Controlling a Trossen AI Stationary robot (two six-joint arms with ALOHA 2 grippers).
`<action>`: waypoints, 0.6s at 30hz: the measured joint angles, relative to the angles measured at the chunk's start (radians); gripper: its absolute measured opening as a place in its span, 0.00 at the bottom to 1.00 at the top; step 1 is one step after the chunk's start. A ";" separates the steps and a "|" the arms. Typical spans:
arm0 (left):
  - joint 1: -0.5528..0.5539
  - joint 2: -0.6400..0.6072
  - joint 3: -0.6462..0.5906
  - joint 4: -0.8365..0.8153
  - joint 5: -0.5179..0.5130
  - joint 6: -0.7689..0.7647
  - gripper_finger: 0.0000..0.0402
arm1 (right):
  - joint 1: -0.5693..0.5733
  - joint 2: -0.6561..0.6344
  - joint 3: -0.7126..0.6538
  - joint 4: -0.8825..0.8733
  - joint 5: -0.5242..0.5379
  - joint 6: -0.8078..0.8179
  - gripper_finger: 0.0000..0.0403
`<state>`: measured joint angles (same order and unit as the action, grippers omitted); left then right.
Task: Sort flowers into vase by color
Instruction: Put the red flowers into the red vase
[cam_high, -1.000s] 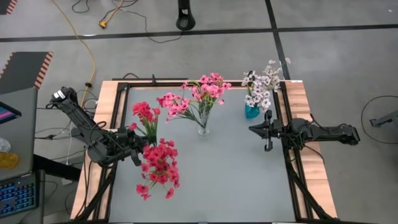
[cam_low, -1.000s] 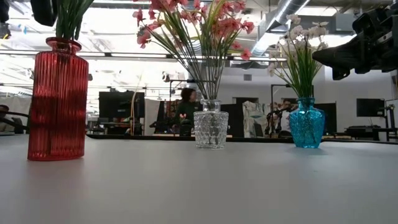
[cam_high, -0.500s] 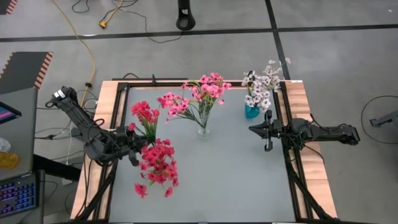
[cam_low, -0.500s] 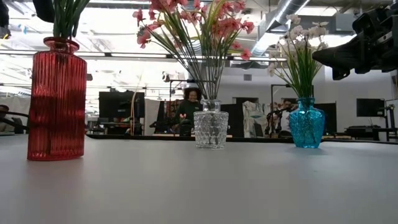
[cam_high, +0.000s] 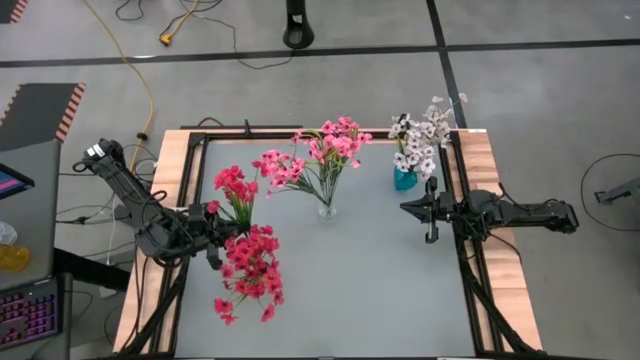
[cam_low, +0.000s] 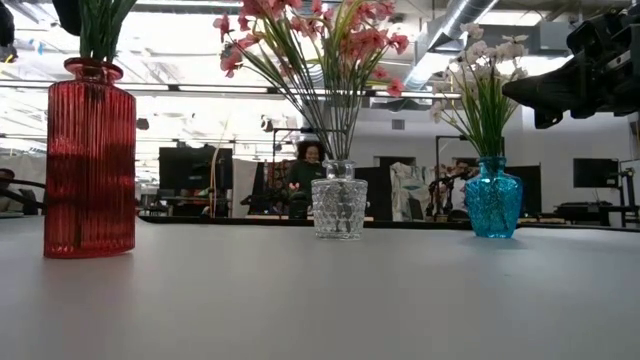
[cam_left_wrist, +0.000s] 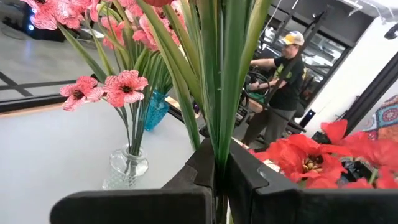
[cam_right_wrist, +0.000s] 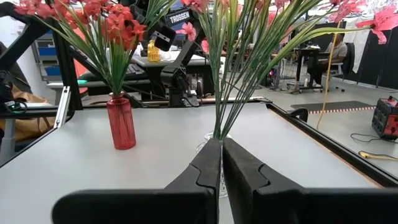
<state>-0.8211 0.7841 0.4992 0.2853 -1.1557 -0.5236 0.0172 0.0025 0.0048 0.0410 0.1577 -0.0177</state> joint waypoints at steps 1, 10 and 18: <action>0.000 0.000 0.000 -0.007 0.001 0.000 0.00 | 0.000 0.000 0.000 0.000 0.000 0.000 0.12; 0.001 0.000 0.000 -0.030 0.023 -0.008 0.00 | 0.000 0.000 0.000 0.000 0.000 0.000 0.12; 0.016 0.000 0.000 -0.085 0.052 -0.026 0.00 | 0.000 0.000 0.000 0.000 0.000 0.000 0.12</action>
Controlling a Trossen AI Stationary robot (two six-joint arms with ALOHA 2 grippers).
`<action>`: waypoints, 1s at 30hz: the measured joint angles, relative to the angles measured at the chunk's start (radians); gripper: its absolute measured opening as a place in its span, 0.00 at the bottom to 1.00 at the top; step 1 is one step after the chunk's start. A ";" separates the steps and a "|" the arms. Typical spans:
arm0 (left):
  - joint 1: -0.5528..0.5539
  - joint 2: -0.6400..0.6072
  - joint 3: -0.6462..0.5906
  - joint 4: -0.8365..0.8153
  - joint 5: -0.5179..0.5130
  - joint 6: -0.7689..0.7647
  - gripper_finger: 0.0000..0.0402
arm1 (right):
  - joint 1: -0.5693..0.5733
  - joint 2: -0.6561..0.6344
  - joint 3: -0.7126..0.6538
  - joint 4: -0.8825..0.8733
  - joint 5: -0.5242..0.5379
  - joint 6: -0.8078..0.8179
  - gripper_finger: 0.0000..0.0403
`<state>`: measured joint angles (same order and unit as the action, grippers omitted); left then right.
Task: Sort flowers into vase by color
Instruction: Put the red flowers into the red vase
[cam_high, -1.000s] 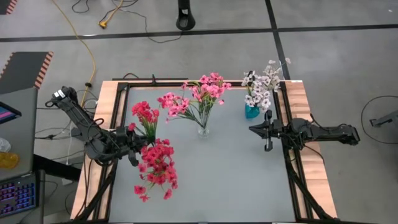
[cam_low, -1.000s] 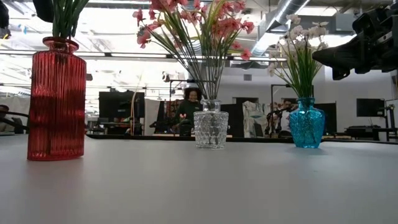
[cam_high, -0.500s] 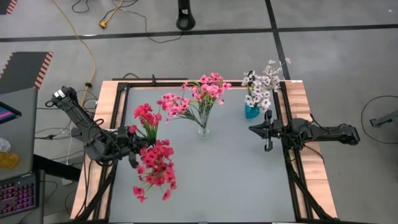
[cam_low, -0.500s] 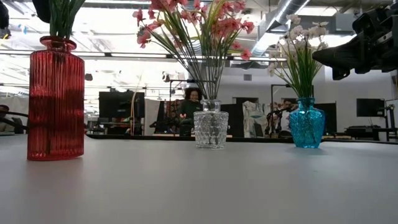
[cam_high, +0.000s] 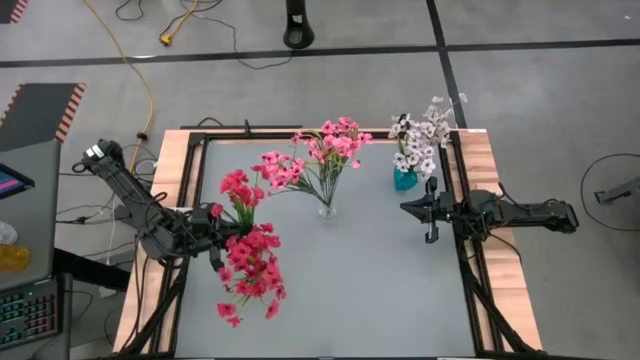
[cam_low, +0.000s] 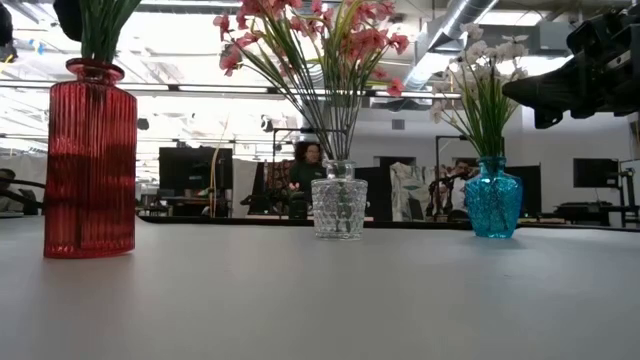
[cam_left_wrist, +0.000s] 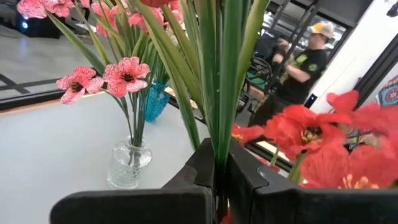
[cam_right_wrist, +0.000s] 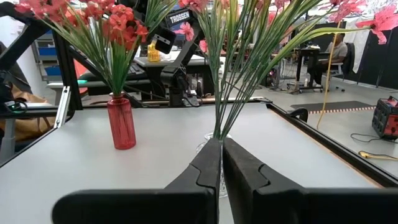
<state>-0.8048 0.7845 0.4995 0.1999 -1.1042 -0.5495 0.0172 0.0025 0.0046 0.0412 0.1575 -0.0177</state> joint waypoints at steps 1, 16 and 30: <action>0.005 0.000 0.000 -0.005 0.006 0.003 0.00 | 0.000 0.000 0.000 0.000 0.000 0.000 0.12; 0.037 0.000 0.002 -0.111 0.107 0.060 0.00 | 0.000 0.000 0.000 0.000 0.000 0.000 0.12; 0.037 0.003 0.002 -0.164 0.130 0.086 0.00 | 0.000 0.000 0.000 0.000 0.000 0.000 0.12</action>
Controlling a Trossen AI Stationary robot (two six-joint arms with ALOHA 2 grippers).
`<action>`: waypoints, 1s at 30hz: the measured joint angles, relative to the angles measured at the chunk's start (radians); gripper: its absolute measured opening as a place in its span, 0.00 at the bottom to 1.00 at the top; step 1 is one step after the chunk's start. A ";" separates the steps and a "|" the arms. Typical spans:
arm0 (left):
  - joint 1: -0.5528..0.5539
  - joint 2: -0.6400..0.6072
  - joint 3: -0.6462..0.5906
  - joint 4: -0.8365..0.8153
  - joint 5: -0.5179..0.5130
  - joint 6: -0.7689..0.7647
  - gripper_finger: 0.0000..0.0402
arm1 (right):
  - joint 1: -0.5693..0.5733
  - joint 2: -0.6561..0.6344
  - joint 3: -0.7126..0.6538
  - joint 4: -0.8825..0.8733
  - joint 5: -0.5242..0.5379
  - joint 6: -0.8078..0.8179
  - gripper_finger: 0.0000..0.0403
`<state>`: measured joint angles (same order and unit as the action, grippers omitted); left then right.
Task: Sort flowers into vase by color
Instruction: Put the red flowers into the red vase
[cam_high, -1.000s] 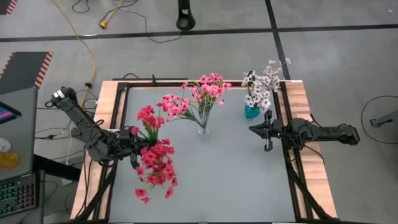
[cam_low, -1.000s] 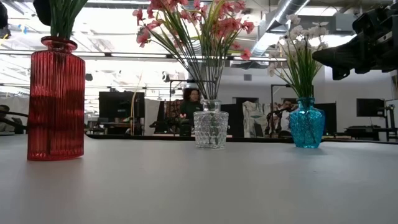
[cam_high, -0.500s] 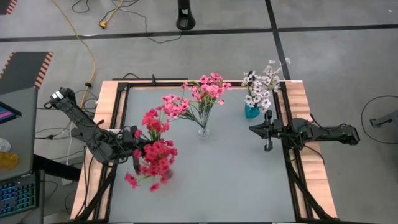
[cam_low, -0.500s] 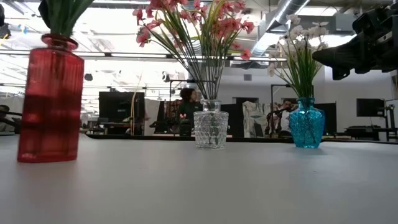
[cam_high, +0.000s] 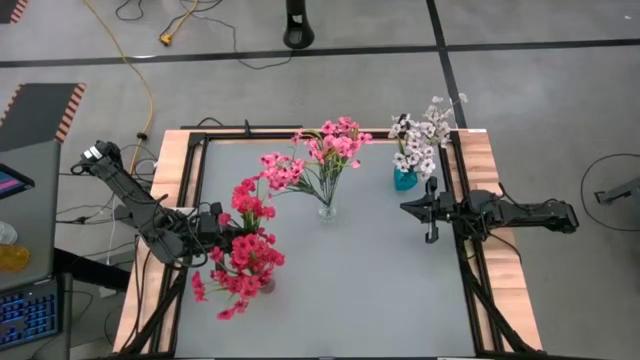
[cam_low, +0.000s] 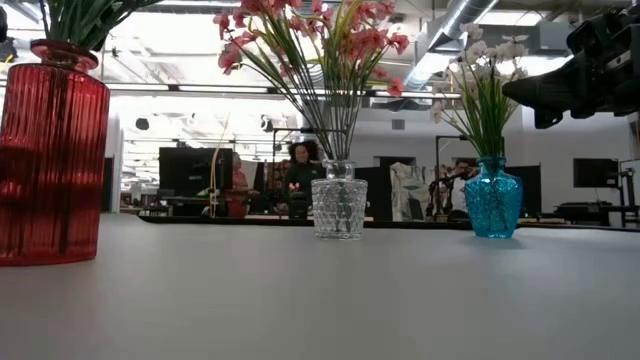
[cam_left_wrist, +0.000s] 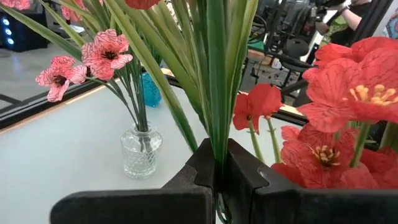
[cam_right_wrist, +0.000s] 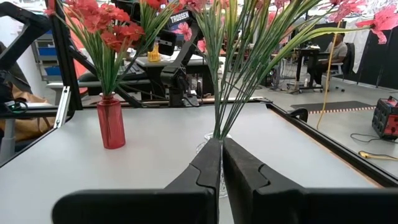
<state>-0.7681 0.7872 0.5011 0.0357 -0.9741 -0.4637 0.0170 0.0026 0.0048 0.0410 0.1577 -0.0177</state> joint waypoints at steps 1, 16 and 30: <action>0.000 0.000 0.000 0.000 0.000 0.000 0.00 | 0.000 0.000 0.000 0.000 0.000 0.000 0.12; 0.000 0.000 -0.001 0.109 0.074 0.170 0.00 | 0.000 0.000 0.000 0.000 0.000 0.000 0.12; 0.000 0.000 -0.001 0.110 0.111 0.193 0.00 | 0.000 0.000 0.000 0.000 0.000 0.000 0.12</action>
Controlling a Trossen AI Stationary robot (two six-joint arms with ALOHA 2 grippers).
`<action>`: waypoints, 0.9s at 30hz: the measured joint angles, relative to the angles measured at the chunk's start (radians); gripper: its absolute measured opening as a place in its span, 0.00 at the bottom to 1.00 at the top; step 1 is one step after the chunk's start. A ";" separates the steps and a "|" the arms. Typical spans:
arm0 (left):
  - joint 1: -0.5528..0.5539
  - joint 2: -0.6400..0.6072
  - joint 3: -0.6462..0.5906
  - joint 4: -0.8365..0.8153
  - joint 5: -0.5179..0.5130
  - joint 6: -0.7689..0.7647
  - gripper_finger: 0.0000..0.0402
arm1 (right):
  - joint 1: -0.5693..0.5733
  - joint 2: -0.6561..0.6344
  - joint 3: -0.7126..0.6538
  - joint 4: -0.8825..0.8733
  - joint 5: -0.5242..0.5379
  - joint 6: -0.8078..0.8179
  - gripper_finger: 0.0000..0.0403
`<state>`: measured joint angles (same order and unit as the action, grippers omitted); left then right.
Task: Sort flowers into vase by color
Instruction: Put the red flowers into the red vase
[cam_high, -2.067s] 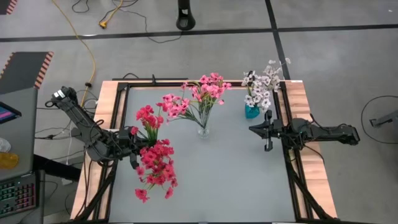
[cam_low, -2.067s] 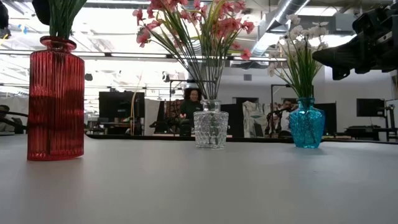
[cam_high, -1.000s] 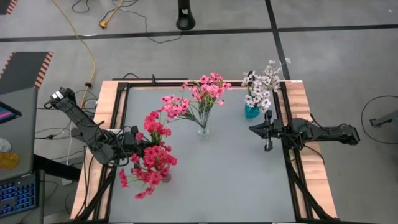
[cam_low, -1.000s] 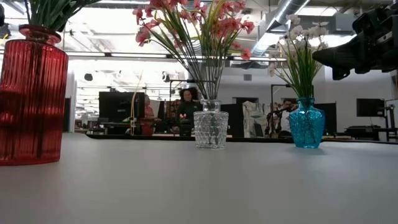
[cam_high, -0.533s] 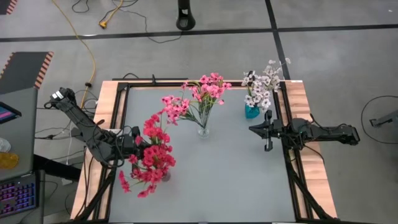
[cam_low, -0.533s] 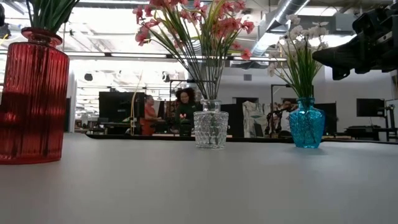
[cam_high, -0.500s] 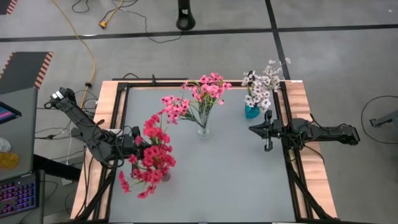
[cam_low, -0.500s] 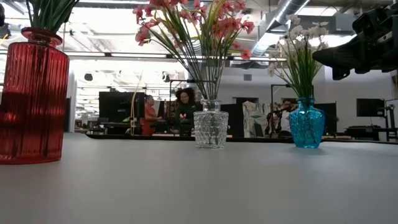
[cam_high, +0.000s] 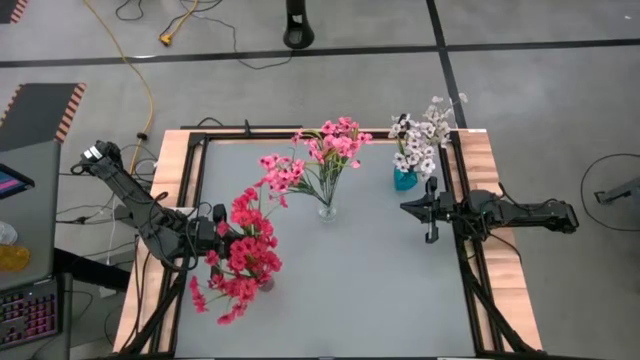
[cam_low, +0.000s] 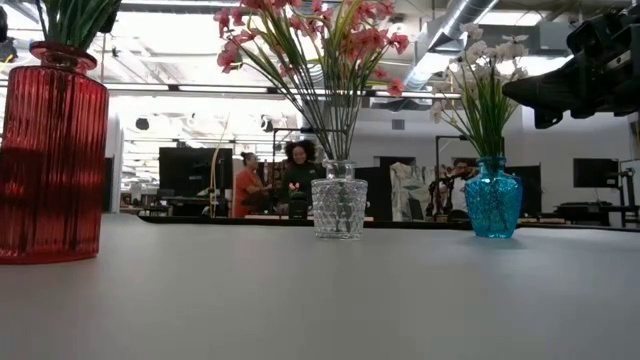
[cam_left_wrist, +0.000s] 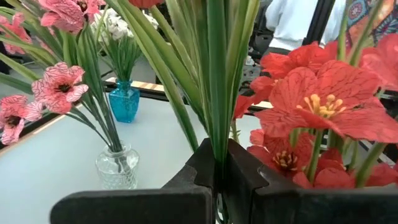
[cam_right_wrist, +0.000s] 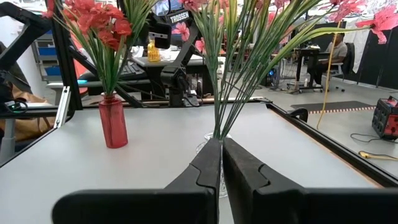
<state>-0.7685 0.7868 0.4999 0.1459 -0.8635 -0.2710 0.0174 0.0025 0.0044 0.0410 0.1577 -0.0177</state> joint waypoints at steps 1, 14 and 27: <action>0.000 0.000 0.000 0.000 0.003 0.000 0.00 | 0.000 0.000 0.000 0.000 0.000 0.000 0.12; 0.000 0.000 0.000 -0.001 -0.005 0.000 0.00 | 0.001 0.000 0.000 0.299 -0.001 0.083 0.12; 0.000 0.000 0.000 -0.002 -0.005 0.000 0.00 | -0.001 0.226 0.104 0.391 -0.001 0.268 0.49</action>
<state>-0.7685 0.7868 0.4999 0.1444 -0.8690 -0.2712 0.0162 0.2283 0.1083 0.4318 0.1567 0.2501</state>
